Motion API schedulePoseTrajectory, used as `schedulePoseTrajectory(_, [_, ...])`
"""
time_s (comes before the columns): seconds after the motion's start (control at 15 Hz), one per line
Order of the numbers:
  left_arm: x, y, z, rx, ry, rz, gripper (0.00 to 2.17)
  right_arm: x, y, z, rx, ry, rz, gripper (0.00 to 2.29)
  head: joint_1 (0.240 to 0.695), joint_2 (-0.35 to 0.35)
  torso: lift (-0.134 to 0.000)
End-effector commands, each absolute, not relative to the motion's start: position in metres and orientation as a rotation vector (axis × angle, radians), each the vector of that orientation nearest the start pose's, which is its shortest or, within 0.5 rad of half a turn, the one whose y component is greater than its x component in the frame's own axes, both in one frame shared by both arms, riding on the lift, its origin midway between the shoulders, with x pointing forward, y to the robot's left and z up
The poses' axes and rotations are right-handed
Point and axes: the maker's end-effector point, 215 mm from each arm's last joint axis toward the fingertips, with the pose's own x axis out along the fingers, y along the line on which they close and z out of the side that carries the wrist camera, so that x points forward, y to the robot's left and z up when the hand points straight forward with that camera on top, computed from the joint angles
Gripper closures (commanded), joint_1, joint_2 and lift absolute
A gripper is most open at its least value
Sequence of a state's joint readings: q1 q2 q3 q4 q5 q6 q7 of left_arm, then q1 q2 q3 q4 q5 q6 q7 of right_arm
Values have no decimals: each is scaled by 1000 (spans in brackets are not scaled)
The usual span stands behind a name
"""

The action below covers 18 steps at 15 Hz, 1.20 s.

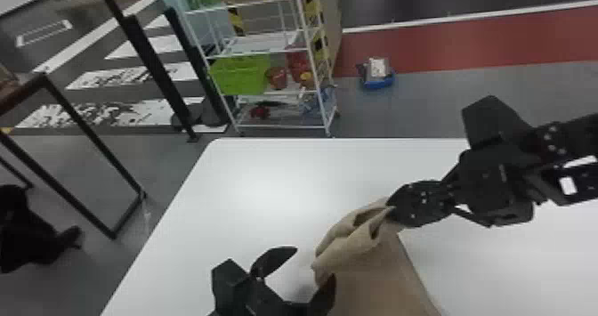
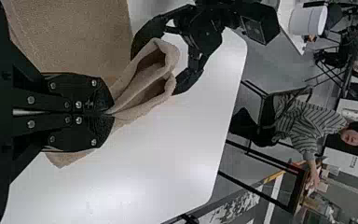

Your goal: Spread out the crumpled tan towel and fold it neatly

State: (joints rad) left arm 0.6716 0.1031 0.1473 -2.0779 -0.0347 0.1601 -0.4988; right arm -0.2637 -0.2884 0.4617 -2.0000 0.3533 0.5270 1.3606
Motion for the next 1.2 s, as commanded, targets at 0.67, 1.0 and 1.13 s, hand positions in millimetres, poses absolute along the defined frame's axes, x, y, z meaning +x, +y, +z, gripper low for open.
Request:
schedulePoseTrajectory(0.67, [375, 241, -453, 250, 378, -348, 161, 391, 21, -281, -667, 250, 1536, 1504, 695, 350, -122])
schedulePoseTrajectory(1.0, [375, 240, -449, 252, 371, -350, 161, 344, 3, -311, -711, 319, 1571, 1501, 695, 350, -122])
schedulePoseTrajectory(1.13, [376, 240, -446, 253, 365, -350, 161, 331, 4, -327, -709, 352, 1586, 1501, 695, 350, -122])
